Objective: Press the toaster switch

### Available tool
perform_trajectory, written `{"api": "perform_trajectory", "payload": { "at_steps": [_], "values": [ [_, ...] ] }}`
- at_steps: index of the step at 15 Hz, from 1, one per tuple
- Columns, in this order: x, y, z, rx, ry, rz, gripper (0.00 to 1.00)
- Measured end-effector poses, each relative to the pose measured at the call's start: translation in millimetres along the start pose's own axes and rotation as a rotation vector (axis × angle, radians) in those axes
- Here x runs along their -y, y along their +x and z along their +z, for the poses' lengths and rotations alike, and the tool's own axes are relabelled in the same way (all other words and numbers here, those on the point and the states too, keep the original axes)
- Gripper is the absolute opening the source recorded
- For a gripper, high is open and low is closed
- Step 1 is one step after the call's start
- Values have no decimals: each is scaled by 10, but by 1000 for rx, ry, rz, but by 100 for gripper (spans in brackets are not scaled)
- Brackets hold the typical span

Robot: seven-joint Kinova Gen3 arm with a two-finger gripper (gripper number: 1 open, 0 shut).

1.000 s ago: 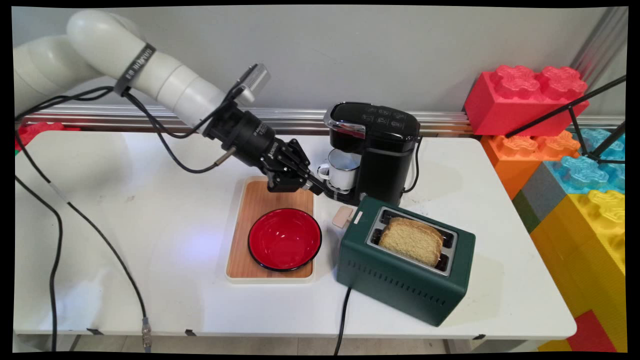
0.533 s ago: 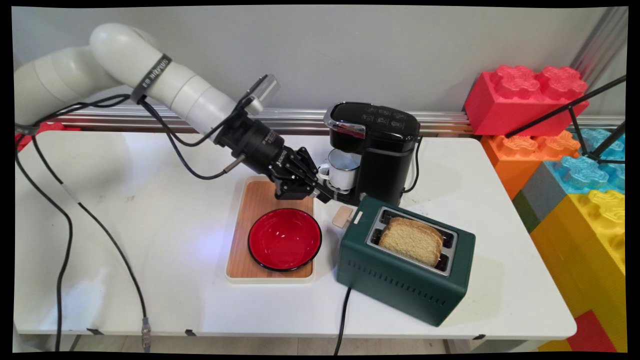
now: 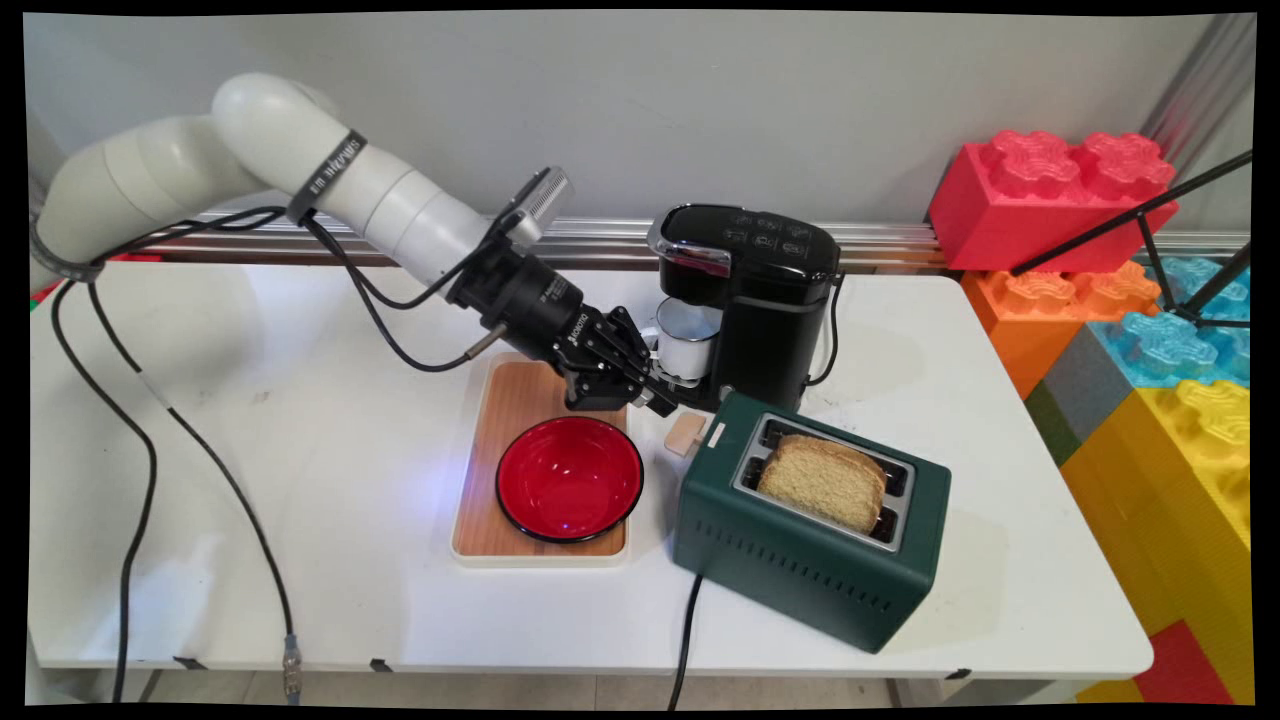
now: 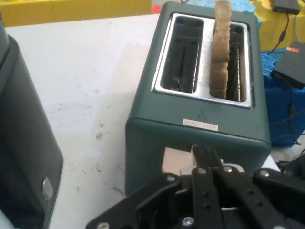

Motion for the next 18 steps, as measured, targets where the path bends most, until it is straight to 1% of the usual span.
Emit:
{"api": "perform_trajectory", "payload": {
  "at_steps": [9,18],
  "values": [
    [49,-74,225,-24,-6,0,0],
    [82,-207,372,-15,-6,-9,0]
  ]
}}
